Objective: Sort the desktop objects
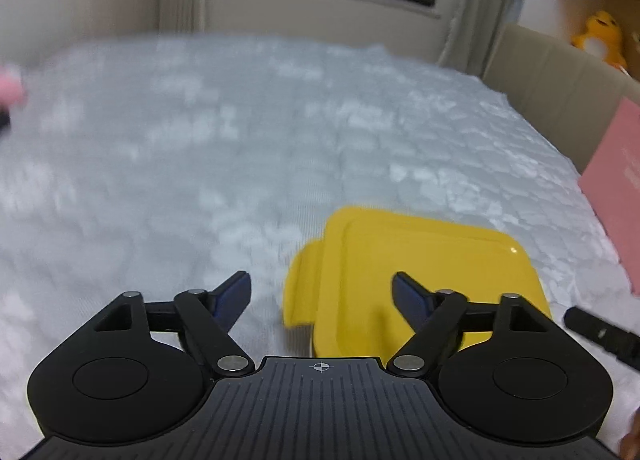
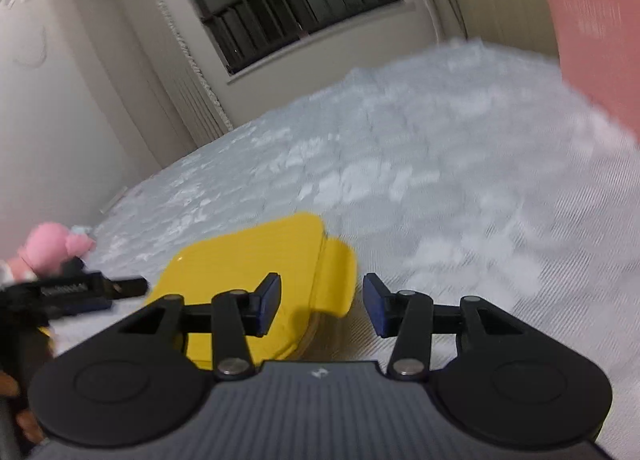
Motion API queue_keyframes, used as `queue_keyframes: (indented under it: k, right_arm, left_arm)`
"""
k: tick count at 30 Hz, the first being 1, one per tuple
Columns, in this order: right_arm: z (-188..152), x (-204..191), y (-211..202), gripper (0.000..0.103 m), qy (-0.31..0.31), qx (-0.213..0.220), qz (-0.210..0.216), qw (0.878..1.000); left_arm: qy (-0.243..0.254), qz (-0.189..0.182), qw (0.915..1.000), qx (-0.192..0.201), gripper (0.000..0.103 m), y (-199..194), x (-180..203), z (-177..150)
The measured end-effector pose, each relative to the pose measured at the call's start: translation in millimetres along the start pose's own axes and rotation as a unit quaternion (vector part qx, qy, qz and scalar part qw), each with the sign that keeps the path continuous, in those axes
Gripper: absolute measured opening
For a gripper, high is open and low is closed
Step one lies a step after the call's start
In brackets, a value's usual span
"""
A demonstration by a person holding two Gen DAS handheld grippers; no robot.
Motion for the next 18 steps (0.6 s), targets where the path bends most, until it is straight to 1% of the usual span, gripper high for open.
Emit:
queue_keyframes:
  k: [1, 2, 3, 4, 6, 9, 11, 13, 15, 17, 18]
  right_arm:
    - [-3.3, 1.5, 6.2, 0.043, 0.014, -0.009, 0.003, 1.0]
    - [-5.3, 3.2, 13.5, 0.04, 0.014, -0.013, 0.0, 1.0]
    - [-6.1, 4.5, 20.2, 0.039, 0.009, -0.012, -0.005, 1.0]
    - [-4.1, 3.6, 25.2, 0.035, -0.007, -0.002, -0.01, 1.0]
    - [-1.2, -1.9, 34.0, 0.033, -0.033, 0.005, -0.014, 0.999]
    - [4.0, -6.8, 45.1, 0.031, -0.054, 0.01, -0.026, 0.998]
    - [3.6, -12.2, 47.6, 0.031, -0.072, 0.01, -0.024, 0.997]
    - [3.1, -19.8, 45.2, 0.03, -0.105, 0.019, -0.022, 0.994]
    - [2.9, -22.1, 50.6, 0.026, -0.128, 0.025, -0.029, 0.991]
    - [5.6, -22.5, 57.5, 0.026, -0.14, 0.027, -0.035, 0.989]
    - [7.5, -22.1, 58.9, 0.026, -0.135, 0.023, -0.033, 0.99]
  left_arm:
    - [-0.014, -0.006, 0.9998, -0.016, 0.068, 7.4, -3.6, -4.1]
    - [-0.031, -0.017, 0.999, -0.027, 0.066, 13.8, -5.9, -7.2]
    - [-0.051, -0.033, 0.9976, -0.034, 0.066, 18.3, -6.7, -9.1]
    - [-0.062, -0.04, 0.9966, -0.038, 0.066, 21.0, -7.2, -9.7]
    - [-0.058, -0.034, 0.997, -0.037, 0.067, 23.2, -7.4, -7.6]
    - [-0.06, -0.03, 0.9971, -0.035, 0.069, 24.9, -10.5, -8.6]
    - [-0.066, -0.027, 0.997, -0.031, 0.069, 25.1, -15.6, -9.4]
    - [-0.071, -0.034, 0.9964, -0.031, 0.071, 28.6, -15.7, -9.3]
    - [-0.063, -0.035, 0.997, -0.028, 0.075, 33.9, -11.6, -6.1]
    - [-0.05, -0.029, 0.998, -0.023, 0.076, 39.1, -7.1, -0.9]
    - [-0.044, -0.028, 0.9984, -0.021, 0.074, 40.4, -6.4, 1.7]
Point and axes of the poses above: each gripper's, at about its wrist camera, not at the fingertips, and y roughly the way its jaws point, x to its right, z to its top, the point moved 9 cm from there along y, roughly the way its jaws point, and after that the axes turned 13 degrees about x, right-handed, at the moved point
